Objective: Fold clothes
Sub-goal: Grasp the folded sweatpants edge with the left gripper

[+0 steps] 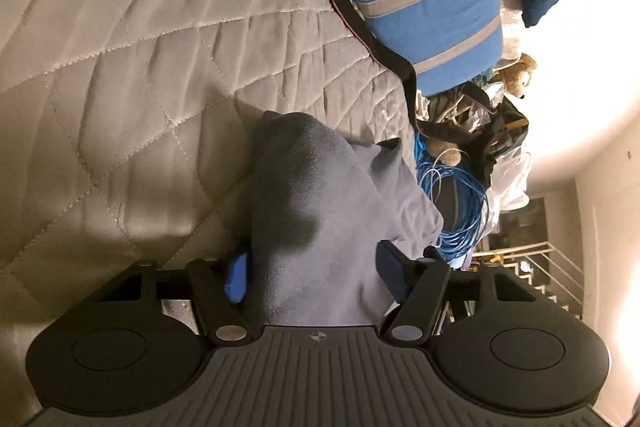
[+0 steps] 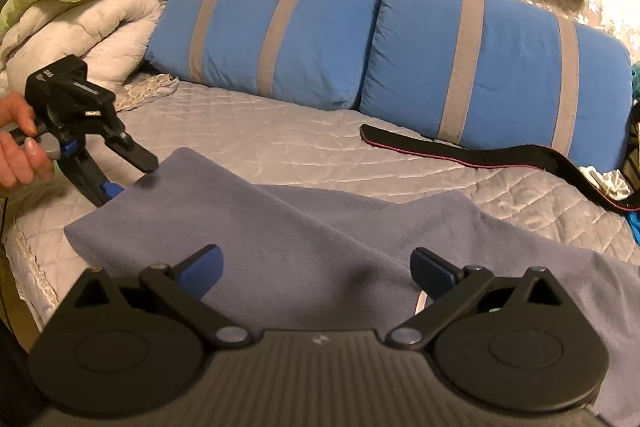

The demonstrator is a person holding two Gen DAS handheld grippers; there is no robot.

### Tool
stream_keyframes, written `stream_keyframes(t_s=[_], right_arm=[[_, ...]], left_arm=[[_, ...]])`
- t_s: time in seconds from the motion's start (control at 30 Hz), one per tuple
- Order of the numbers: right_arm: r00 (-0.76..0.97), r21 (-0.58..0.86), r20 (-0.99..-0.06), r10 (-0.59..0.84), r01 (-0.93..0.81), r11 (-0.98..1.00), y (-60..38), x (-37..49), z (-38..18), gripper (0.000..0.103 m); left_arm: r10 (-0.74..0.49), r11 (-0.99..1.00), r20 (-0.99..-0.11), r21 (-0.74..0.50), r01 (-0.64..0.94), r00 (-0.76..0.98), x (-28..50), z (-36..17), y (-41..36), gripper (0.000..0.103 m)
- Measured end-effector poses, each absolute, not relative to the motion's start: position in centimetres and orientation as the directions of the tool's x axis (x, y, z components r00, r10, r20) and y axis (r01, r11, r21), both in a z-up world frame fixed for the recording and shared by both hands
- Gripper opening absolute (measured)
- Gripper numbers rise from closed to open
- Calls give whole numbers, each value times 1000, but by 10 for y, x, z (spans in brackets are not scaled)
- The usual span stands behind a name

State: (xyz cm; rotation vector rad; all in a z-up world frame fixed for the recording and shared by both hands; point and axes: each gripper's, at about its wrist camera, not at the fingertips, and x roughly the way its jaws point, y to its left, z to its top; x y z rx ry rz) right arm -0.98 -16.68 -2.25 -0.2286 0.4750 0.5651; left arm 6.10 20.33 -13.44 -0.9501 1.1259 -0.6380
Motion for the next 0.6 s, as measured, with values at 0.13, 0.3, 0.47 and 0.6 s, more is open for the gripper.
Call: stream_keyframes(t_s=[0.13, 0.3, 0.47, 0.6], right_arm=[[739, -99, -497, 455, -569, 816, -164, -10, -25, 103], [745, -115, -499, 443, -564, 818, -163, -10, -27, 103], [753, -111, -479, 452, -562, 819, -167, -13, -25, 103], [757, -113, -469, 456, -563, 819, -170, -14, -24, 103]], left_arm=[[-831, 461, -466, -883, -93, 305, 65, -150, 199, 20], [-762, 563, -559, -821, -91, 326, 62, -138, 190, 11], [-646, 702, -652, -711, -24, 397, 56, -99, 184, 9], [-572, 766, -701, -642, -29, 427, 54, -75, 205, 9]])
